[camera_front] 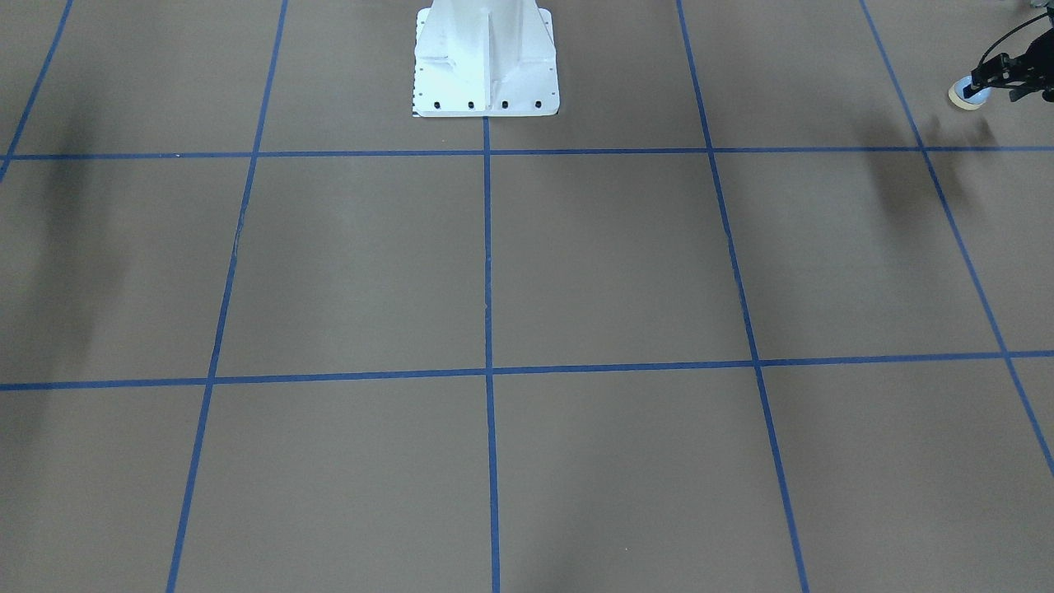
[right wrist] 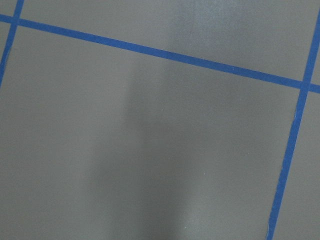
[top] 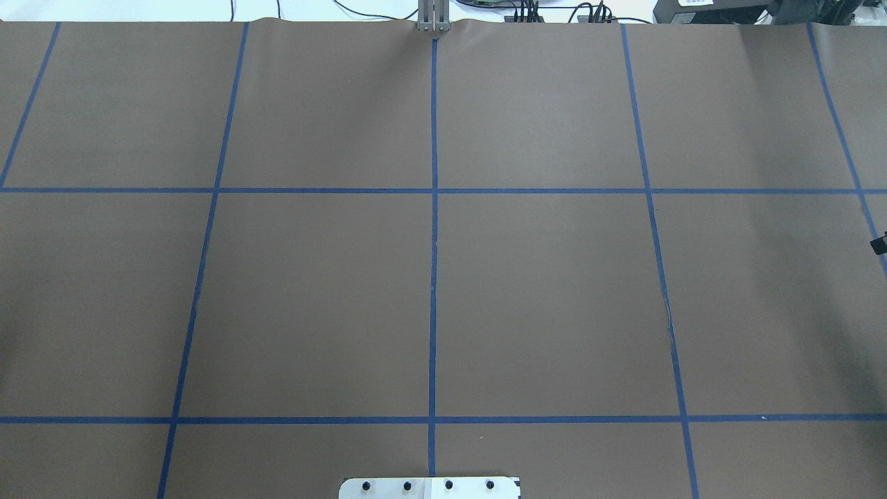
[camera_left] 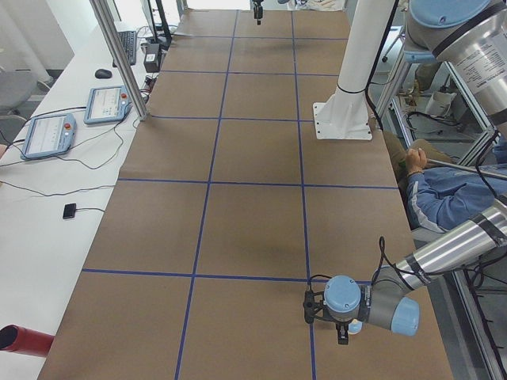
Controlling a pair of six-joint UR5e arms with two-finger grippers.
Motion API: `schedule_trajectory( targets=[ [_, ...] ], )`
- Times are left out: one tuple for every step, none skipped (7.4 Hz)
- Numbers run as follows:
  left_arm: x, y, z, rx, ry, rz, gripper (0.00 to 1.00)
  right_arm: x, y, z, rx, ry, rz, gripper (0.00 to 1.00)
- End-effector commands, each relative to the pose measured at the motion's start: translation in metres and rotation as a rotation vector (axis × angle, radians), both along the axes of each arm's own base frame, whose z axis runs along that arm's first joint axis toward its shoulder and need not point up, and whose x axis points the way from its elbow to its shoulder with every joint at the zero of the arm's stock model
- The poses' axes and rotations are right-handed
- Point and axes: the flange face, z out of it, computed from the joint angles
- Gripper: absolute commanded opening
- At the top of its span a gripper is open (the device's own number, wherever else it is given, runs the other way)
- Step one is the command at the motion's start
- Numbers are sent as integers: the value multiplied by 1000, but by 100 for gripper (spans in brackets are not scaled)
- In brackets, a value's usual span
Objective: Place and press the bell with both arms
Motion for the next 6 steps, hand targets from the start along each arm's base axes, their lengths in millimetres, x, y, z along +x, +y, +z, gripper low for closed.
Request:
schedule_trajectory(
  targets=[
    [9, 1, 7, -19, 3, 52, 100, -1, 0, 0, 1, 1, -3, 100],
    [13, -3, 13, -23, 1, 63, 100, -2, 0, 0, 1, 1, -4, 100],
    [16, -6, 18, -28, -1, 75, 100, -3, 0, -2, 3, -1, -6, 100],
    [18, -5, 18, -30, -1, 85, 100, -3, 2, -4, 6, -2, -8, 100],
    [19, -4, 19, -31, -2, 92, 100, -4, 3, -4, 6, -2, -11, 100],
    [18, -1, 23, -41, -5, 97, 100, -4, 3, -4, 6, -2, -12, 100]
  ],
)
